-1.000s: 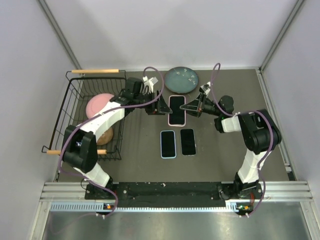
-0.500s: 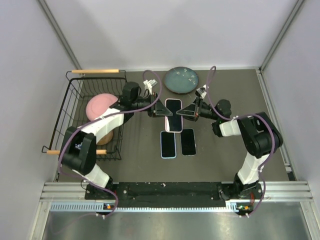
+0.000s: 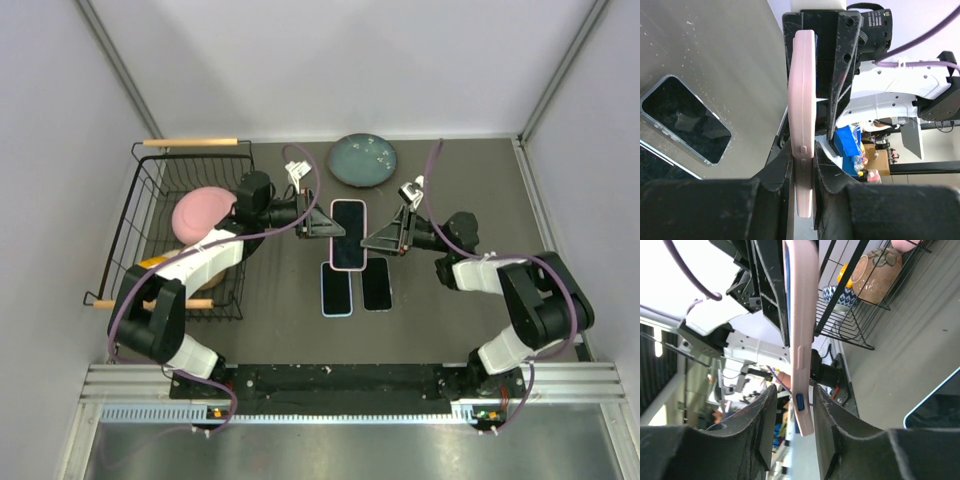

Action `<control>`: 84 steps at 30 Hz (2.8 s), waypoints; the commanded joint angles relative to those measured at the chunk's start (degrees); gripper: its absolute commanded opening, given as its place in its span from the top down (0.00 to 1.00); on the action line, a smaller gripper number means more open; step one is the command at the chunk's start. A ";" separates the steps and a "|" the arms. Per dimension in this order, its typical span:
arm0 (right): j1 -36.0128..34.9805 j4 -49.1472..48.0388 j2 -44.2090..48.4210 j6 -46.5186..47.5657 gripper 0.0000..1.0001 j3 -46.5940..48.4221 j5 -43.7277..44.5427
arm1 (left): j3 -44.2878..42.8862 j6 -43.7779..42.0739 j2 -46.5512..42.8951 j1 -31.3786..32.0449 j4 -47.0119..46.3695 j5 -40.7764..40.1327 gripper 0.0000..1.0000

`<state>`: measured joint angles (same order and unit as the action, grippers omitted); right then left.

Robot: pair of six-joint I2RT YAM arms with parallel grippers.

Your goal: Put the phone into the phone case

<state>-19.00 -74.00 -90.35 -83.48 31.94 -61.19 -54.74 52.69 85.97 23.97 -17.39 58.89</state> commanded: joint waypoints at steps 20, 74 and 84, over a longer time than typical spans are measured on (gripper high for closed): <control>-3.32 26.37 18.28 25.40 0.38 -0.74 6.35 | 4.03 16.66 -4.85 -0.32 -25.49 -1.50 1.00; -4.37 42.10 29.36 32.25 0.45 5.50 16.89 | 3.06 -7.33 -8.63 4.69 0.25 7.38 1.00; -4.46 53.15 32.86 38.03 1.00 11.11 22.68 | -2.21 -21.04 -6.52 4.86 22.92 -4.05 1.00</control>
<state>-23.09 -22.81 -61.04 -50.17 36.18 -41.01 -53.52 37.93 79.02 28.53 -4.49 61.19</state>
